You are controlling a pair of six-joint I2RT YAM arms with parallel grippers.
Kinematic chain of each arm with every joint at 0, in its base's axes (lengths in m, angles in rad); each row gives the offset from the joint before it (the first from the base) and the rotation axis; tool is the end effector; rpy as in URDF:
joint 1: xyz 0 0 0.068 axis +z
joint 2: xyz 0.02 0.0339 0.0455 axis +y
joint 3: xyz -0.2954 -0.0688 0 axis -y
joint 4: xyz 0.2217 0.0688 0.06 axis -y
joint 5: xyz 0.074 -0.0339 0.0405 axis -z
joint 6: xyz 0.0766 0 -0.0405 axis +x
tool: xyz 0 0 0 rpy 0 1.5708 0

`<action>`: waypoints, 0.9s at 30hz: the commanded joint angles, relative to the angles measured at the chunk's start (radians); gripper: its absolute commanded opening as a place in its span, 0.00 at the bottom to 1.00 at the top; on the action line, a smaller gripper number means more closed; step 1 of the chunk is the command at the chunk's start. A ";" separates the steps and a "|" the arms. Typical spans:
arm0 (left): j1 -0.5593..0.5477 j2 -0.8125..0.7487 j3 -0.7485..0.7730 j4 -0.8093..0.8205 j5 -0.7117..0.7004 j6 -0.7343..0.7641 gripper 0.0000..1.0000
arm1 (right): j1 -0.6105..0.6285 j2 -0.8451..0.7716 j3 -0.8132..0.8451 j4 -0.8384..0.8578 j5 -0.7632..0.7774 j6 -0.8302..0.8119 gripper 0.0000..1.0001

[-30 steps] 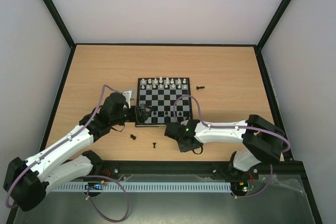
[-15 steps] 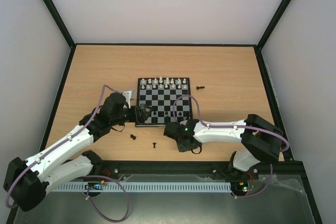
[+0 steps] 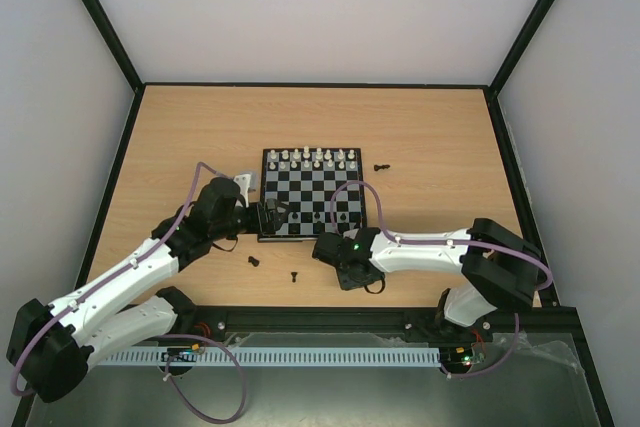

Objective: Set up the chess pieces on the board
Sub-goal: Pick up the chess piece at the center of the board.

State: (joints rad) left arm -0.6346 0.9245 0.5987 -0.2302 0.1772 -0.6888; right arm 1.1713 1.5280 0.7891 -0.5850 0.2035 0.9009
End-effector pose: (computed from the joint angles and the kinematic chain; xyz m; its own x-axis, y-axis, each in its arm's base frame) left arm 0.1516 -0.1284 0.2564 -0.7757 -0.2059 -0.5966 0.2734 0.7423 -0.6117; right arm 0.1108 0.2225 0.1592 -0.9264 -0.2204 -0.3054 -0.2526 0.9650 0.0699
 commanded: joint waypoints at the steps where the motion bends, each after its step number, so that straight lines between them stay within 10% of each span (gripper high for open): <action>1: -0.002 0.007 -0.013 -0.001 -0.012 -0.005 0.99 | 0.005 -0.015 -0.041 0.020 0.007 0.005 0.01; 27: -0.002 -0.010 -0.037 0.009 -0.035 -0.026 0.99 | 0.004 -0.407 -0.141 0.293 0.305 -0.026 0.01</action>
State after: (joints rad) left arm -0.6346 0.9318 0.5720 -0.2256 0.1520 -0.7074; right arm 1.1713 1.1896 0.6983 -0.3466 0.4126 0.8715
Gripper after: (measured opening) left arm 0.990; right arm 0.058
